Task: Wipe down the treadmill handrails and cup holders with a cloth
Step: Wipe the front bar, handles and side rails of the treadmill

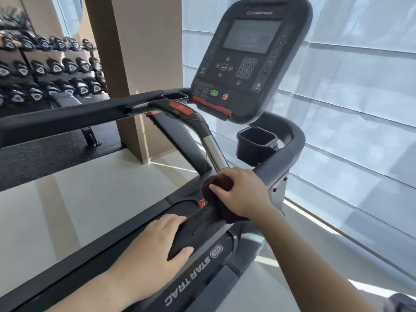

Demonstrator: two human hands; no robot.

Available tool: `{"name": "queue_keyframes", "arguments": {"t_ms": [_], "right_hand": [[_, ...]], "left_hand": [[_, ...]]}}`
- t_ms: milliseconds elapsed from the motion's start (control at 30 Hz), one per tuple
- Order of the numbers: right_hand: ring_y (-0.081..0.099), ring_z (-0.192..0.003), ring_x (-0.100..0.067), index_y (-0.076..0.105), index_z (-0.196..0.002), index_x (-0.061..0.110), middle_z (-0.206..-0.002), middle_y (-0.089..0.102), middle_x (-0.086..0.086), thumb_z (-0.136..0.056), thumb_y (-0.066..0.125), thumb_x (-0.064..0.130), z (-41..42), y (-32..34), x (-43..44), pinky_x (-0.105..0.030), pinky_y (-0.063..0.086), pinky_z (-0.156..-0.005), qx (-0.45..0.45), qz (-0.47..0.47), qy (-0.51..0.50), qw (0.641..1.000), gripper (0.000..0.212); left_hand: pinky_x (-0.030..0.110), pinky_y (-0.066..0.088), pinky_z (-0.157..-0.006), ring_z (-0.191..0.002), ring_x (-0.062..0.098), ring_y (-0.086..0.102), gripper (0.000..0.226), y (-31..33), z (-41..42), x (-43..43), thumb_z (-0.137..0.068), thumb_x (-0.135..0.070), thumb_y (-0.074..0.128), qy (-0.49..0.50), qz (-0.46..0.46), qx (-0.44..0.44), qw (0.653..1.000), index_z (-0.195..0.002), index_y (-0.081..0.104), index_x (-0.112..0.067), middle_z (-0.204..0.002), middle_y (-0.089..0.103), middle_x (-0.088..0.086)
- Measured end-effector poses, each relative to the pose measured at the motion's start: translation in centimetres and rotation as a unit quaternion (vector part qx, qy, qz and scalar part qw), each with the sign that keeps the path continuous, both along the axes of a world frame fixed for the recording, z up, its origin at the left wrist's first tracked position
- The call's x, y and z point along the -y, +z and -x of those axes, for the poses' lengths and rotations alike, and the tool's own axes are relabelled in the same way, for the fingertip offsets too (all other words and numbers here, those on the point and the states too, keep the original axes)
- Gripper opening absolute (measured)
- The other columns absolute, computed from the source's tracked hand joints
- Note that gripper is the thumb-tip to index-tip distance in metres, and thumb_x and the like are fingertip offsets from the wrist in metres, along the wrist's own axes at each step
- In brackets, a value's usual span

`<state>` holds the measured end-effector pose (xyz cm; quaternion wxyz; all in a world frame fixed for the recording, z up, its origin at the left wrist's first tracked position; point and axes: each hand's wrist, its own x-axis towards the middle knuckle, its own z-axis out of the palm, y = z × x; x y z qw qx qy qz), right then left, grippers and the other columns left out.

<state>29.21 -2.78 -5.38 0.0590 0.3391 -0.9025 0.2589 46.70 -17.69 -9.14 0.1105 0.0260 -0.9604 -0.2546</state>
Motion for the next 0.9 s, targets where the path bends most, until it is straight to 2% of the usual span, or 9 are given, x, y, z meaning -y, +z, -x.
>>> {"name": "queue_keyframes", "arguments": {"t_ms": [167,300,400,567,667,767,833,900], "right_hand": [[0.053,-0.096,-0.018,0.063,-0.098,0.035,-0.096,0.064,0.012,-0.08,0.054,0.056,-4.8,-1.8,0.1,-0.038,0.045,-0.085,-0.015,0.052,0.085,0.995,0.029],[0.054,-0.103,-0.021,0.065,-0.099,0.032,-0.101,0.065,0.007,-0.083,0.057,0.051,-3.1,-0.6,0.7,-0.037,0.046,-0.086,0.03,0.043,0.02,0.998,0.026],[0.053,-0.105,-0.024,0.064,-0.102,0.03,-0.102,0.065,0.004,-0.084,0.057,0.05,-4.3,-0.5,0.9,-0.039,0.046,-0.088,0.011,0.016,0.005,1.0,0.028],[0.052,-0.105,-0.019,0.063,-0.101,0.034,-0.104,0.064,0.012,-0.082,0.056,0.051,-11.1,-2.8,1.5,-0.04,0.042,-0.092,-0.021,0.1,0.055,0.993,0.026],[0.051,-0.108,-0.019,0.064,-0.103,0.033,-0.106,0.064,0.01,-0.084,0.058,0.048,-10.9,-2.5,2.5,-0.038,0.04,-0.096,-0.003,0.101,0.009,0.995,0.026],[0.049,-0.112,-0.022,0.064,-0.105,0.032,-0.108,0.064,0.007,-0.085,0.058,0.046,-10.6,-1.3,3.4,-0.039,0.04,-0.096,0.024,0.058,-0.054,0.997,0.025],[0.048,-0.114,-0.023,0.063,-0.104,0.032,-0.109,0.064,0.007,-0.085,0.058,0.045,-12.1,-1.1,3.9,-0.038,0.04,-0.096,0.019,0.031,-0.076,0.996,0.024],[0.048,-0.114,-0.022,0.063,-0.104,0.032,-0.11,0.064,0.008,-0.085,0.058,0.045,-15.3,-1.3,4.6,-0.036,0.039,-0.095,0.02,0.044,-0.08,0.996,0.024]], "left_hand": [[0.015,0.036,-0.084,-0.101,-0.003,0.045,0.044,0.7,-0.4,-0.8,-0.079,-0.054,0.05,0.042,0.002,-0.007,0.999,-0.119,0.046,-0.036,-0.108,0.046,-0.027],[0.013,0.035,-0.079,-0.101,-0.009,0.045,0.043,0.3,-3.4,0.3,-0.077,-0.06,0.045,0.073,0.024,0.003,0.997,-0.116,0.046,-0.041,-0.104,0.045,-0.035],[0.013,0.037,-0.076,-0.1,-0.014,0.044,0.046,0.4,-6.5,1.8,-0.073,-0.067,0.04,0.087,0.018,0.026,0.996,-0.113,0.047,-0.045,-0.102,0.046,-0.038],[0.013,0.039,-0.069,-0.096,-0.015,0.047,0.049,0.3,-8.4,2.5,-0.074,-0.069,0.04,0.076,-0.006,0.047,0.996,-0.116,0.044,-0.046,-0.105,0.048,-0.035],[0.015,0.039,-0.076,-0.096,-0.004,0.051,0.052,0.2,-7.9,2.6,-0.074,-0.067,0.043,0.073,-0.033,0.05,0.996,-0.118,0.047,-0.039,-0.11,0.051,-0.026],[0.022,0.042,-0.086,-0.102,0.002,0.051,0.053,0.2,-7.6,3.0,-0.077,-0.062,0.047,0.053,-0.052,0.063,0.995,-0.123,0.047,-0.034,-0.118,0.052,-0.018],[0.021,0.041,-0.084,-0.101,0.0,0.05,0.049,0.4,-8.4,3.6,-0.079,-0.058,0.049,0.026,-0.078,0.069,0.994,-0.122,0.046,-0.036,-0.119,0.052,-0.018],[0.019,0.039,-0.082,-0.099,-0.003,0.048,0.049,0.6,-10.1,4.9,-0.079,-0.058,0.05,-0.005,-0.077,0.065,0.995,-0.124,0.044,-0.039,-0.119,0.051,-0.021]]}}
